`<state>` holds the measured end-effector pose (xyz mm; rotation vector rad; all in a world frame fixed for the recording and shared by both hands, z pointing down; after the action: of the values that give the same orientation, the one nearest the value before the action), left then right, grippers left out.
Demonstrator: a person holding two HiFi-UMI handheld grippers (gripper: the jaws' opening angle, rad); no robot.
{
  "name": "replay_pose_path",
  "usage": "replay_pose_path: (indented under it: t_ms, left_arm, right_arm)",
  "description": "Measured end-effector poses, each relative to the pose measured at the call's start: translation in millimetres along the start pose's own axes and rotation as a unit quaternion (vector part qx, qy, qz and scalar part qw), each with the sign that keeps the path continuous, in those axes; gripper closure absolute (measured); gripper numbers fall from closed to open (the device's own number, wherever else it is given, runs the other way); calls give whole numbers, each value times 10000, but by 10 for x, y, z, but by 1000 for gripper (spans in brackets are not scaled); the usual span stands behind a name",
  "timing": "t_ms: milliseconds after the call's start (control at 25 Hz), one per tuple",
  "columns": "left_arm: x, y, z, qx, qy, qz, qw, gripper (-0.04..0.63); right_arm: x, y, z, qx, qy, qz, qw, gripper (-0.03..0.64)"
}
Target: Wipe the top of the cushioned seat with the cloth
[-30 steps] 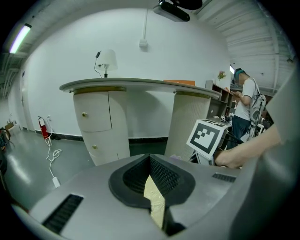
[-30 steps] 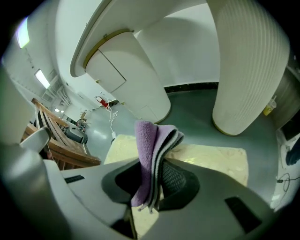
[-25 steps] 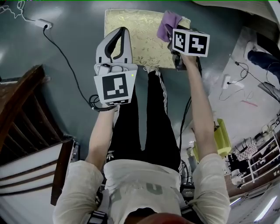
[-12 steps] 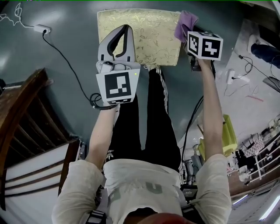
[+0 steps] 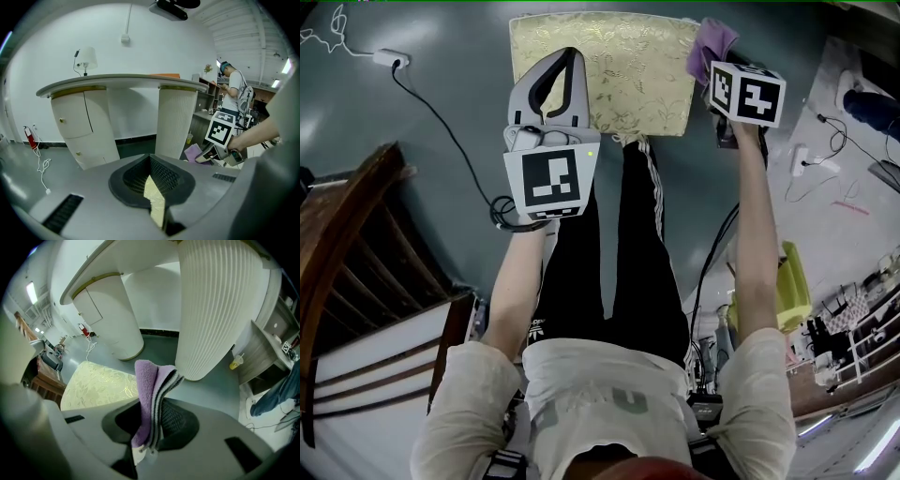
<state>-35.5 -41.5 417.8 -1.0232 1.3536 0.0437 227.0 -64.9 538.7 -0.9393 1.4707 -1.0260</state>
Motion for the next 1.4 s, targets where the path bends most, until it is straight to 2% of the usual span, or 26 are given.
replay_pose_path:
  t_ms: [320,480,680,880,1160,1280,1400]
  left_arm:
    - [-51,-15,0,-7,48,-35,10000,603]
    - [-32,17,4,21,73,4,10000,603]
    - [187,222,-37,52,30,462,9989,603]
    - [300,506,-137,296,18,528,9982,603]
    - [270,742,-380,622,94,633,9960,603]
    - [215,848,-456,788,178,675,9944,603]
    - [130,1010,-538,957,238,662,9929,603]
  right_arm:
    - [-47,-81,100,-195,84,-79,9997,528]
    - [13,65,77,-110,61,50,9999,528]
    - [352,983,-266,361,-203,943,9947,528]
    - [459,1651,-678,593,-432,1635,9838,526]
    - [456,1762,-1214,1084,-491,1651,9791,526]
    - [434,1622,-1589,1531,-366,1500,9761,526]
    - [358,1323,-2105,2121,-324,1360,9672,526]
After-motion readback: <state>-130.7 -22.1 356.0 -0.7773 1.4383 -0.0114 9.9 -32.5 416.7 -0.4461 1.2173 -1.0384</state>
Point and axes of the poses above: the fingertips, and each gripper's own axes: y backward along the fingers, z to its right, x out of its top, the point moved 8 cm from there along y, backward along the fingers, and after that the axes turned 13 degrees about -x, right-handed, at the moved point
